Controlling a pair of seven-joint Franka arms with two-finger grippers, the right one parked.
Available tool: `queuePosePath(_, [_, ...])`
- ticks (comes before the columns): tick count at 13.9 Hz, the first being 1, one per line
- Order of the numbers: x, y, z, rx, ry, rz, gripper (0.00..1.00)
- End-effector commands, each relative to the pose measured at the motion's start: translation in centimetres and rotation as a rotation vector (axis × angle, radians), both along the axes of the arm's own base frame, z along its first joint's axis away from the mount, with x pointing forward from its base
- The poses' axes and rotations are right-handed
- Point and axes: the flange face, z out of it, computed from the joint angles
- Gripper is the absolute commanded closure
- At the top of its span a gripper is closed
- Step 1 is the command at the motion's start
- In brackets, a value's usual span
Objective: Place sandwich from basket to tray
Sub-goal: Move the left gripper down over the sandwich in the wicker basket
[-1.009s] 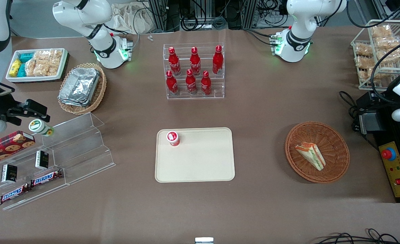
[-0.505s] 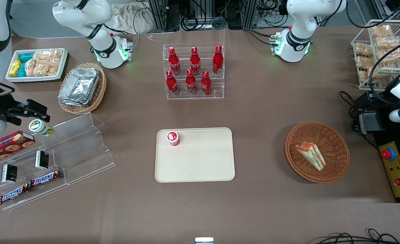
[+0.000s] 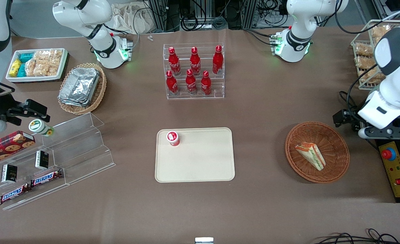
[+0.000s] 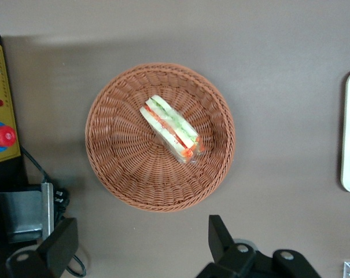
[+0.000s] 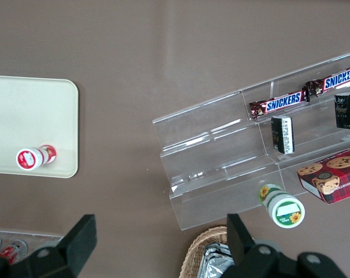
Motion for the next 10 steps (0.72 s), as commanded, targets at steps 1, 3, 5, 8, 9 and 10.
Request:
queuePosePath(1, [0.7,0.3,-2.7,-0.037,0.029,0.063,0.0])
queuePosePath(3, [1.0,0.3,-4.2,-0.044,-0.018,0.113,0.0])
queuePosePath(5, [1.0,0.5,-6.7,-0.049,-0.032,0.137,0.0])
queuePosePath(8, [2.1,0.5,-11.3,-0.052,-0.048,0.258,0.0])
queuePosePath(9, [2.5,0.3,-12.7,-0.053,-0.053,0.287,0.0])
queuePosePath(10, [2.8,0.1,-13.6,-0.052,-0.053,0.318,0.0])
